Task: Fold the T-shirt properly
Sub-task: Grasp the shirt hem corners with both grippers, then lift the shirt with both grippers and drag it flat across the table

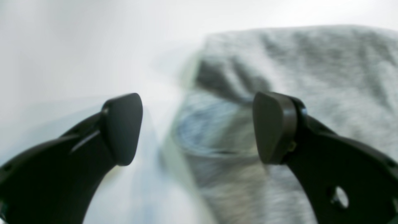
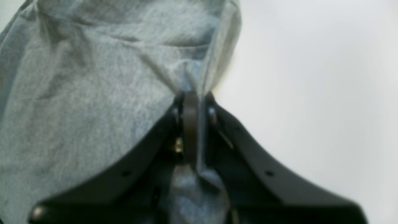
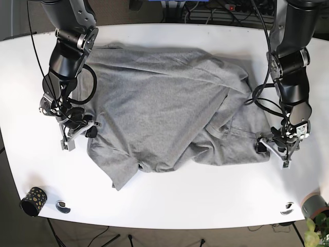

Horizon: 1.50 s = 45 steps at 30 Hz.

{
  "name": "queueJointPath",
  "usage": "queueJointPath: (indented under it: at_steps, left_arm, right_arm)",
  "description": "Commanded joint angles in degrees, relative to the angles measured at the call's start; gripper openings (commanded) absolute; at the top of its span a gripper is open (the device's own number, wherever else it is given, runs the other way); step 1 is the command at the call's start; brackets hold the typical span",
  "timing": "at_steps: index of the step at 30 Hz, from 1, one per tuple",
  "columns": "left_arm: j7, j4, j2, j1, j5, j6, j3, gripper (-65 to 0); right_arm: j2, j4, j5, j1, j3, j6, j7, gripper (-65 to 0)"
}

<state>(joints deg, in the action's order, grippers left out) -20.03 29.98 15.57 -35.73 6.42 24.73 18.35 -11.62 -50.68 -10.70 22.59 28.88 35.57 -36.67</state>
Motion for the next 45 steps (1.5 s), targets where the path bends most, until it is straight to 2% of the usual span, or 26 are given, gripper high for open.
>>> queueJointPath:
  at_steps: [1, 8, 9, 11, 13, 16, 19, 21, 25, 29, 35, 39, 45]
  left_arm:
    - [-0.1, -0.1, 0.6, -1.4, -0.4, 0.5, 0.0, -12.6]
    - [-0.1, -0.4, -1.1, -2.3, -0.4, 1.3, 0.0, -13.5]
    - [-0.1, -0.4, -1.6, -2.4, -0.3, 2.2, 0.0, -15.6]
    - [-0.1, -0.4, -2.0, -2.5, -0.2, 3.2, 0.0, -22.4]
    - [-0.1, -0.4, -2.1, -2.5, -0.1, 3.4, -0.1, -34.4]
    - [1.8, -0.4, -2.1, -2.4, -0.1, 3.4, -0.1, -48.9]
    - [4.5, -0.4, -2.0, -2.3, -0.1, 3.4, -0.1, -60.1]
    - [4.7, -0.3, -1.9, -2.3, -0.1, 3.4, -0.1, -64.7]
    - [4.6, 1.5, -1.9, -2.3, -0.3, 3.8, 0.1, -65.0]
    - [4.2, 7.7, -1.9, -0.3, -0.5, 3.8, 0.4, -65.0]
    - [-2.3, 23.7, -3.5, 5.1, -0.6, 3.5, 0.4, -65.0]
    - [-4.5, 32.7, -5.5, 6.4, -0.5, 3.5, 0.4, -65.0]
    - [-7.5, 40.0, -5.9, 4.9, -0.5, 3.4, 0.2, -65.0]
  right_arm:
    - [-0.8, -1.2, -0.8, 1.5, 0.0, 0.25, 0.6, -62.8]
    - [-0.8, -1.2, -0.8, 1.5, 0.0, 0.25, 0.6, -62.8]
    - [-0.8, -1.2, -0.8, 1.5, 0.0, 0.25, 0.6, -62.8]
    - [-0.8, -1.2, -0.8, 1.5, 0.0, 0.25, 0.6, -62.8]
    - [-0.8, -1.2, -0.8, 1.5, 0.0, 0.25, 0.6, -62.8]
    - [-0.8, -1.2, -0.8, 1.5, 0.0, 0.25, 0.6, -62.8]
    - [-0.8, -1.2, -0.8, 1.5, 0.0, 0.25, 0.6, -62.8]
    - [-0.8, -1.2, -0.8, 1.5, 0.0, 0.25, 0.6, -62.8]
    - [-0.8, -2.4, -0.8, 1.5, 0.0, 0.25, 0.5, -62.9]
    - [-0.8, -8.0, -0.8, 1.2, 0.0, 0.25, -3.2, -62.9]
    - [-0.8, -16.4, -0.9, 0.3, 0.0, 0.34, -6.4, -62.9]
    - [-0.9, -19.4, -0.9, 1.1, -0.2, 0.34, -8.4, -62.9]
    - [-2.1, -23.6, -0.9, 4.8, -4.8, 0.34, -9.8, -62.9]
